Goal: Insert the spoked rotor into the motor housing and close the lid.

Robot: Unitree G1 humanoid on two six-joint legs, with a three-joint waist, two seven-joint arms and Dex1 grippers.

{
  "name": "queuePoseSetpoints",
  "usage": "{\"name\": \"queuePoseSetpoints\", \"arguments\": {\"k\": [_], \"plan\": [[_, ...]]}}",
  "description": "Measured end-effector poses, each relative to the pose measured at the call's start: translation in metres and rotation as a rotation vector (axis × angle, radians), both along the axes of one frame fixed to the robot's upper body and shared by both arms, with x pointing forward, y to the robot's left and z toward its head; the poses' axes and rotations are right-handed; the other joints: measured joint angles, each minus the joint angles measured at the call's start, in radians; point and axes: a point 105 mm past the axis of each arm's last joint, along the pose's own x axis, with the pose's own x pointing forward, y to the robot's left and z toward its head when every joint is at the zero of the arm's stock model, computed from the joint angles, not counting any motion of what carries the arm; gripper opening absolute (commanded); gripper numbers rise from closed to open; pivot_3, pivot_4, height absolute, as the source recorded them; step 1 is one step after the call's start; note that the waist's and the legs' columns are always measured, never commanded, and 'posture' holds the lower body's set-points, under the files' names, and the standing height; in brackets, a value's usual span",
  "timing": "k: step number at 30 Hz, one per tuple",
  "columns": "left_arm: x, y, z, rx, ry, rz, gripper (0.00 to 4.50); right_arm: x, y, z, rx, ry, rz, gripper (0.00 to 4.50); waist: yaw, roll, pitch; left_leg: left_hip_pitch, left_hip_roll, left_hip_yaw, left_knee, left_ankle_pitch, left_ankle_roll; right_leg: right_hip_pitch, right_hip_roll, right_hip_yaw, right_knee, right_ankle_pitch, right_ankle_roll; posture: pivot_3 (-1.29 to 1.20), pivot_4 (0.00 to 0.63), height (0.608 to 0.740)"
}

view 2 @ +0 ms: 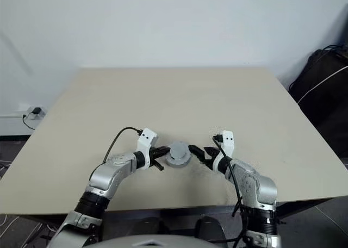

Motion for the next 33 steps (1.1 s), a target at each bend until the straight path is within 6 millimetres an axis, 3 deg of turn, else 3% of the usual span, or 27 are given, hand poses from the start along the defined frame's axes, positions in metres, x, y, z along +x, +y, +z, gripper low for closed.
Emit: {"name": "queuePoseSetpoints", "arguments": {"k": [8,16,27,30,33], "plan": [[0.000,0.001,-0.001,0.002,0.001,0.003,0.00,0.004,0.019,-0.012,0.078,0.110,0.008,4.48,-0.002,0.003,-0.002,0.000,0.000,0.000,-0.001,0.000,0.000,0.000,0.000,0.000,0.000,0.000,0.000,0.00,0.000,0.740],[-0.001,0.001,-0.001,0.001,-0.001,0.007,0.00,-0.005,0.034,-0.022,0.142,0.201,0.070,4.48,-0.003,0.004,-0.002,0.000,0.000,0.000,-0.001,0.000,0.000,0.000,0.000,0.000,0.000,0.000,0.000,0.00,0.000,0.740],[0.000,0.005,-0.002,0.015,-0.009,0.029,0.00,-0.012,0.037,-0.013,0.365,0.263,0.062,4.48,-0.016,0.005,-0.003,0.000,0.000,0.000,-0.002,0.000,0.000,-0.001,0.000,0.000,0.000,0.000,0.000,0.00,0.000,0.740],[0.000,0.007,-0.002,0.019,-0.012,0.033,0.00,-0.013,0.039,-0.011,0.385,0.268,0.070,3.86,-0.016,0.006,-0.003,0.000,0.000,0.000,-0.002,0.000,0.000,-0.001,0.000,0.000,0.000,0.000,0.000,0.00,0.000,0.740],[0.000,0.008,-0.003,0.025,-0.015,0.036,0.00,-0.014,0.040,-0.013,0.376,0.279,0.073,2.89,-0.016,0.006,-0.003,0.000,0.000,0.000,-0.002,0.000,0.000,-0.001,0.000,0.000,0.000,0.000,0.000,0.00,0.000,0.740]]}}
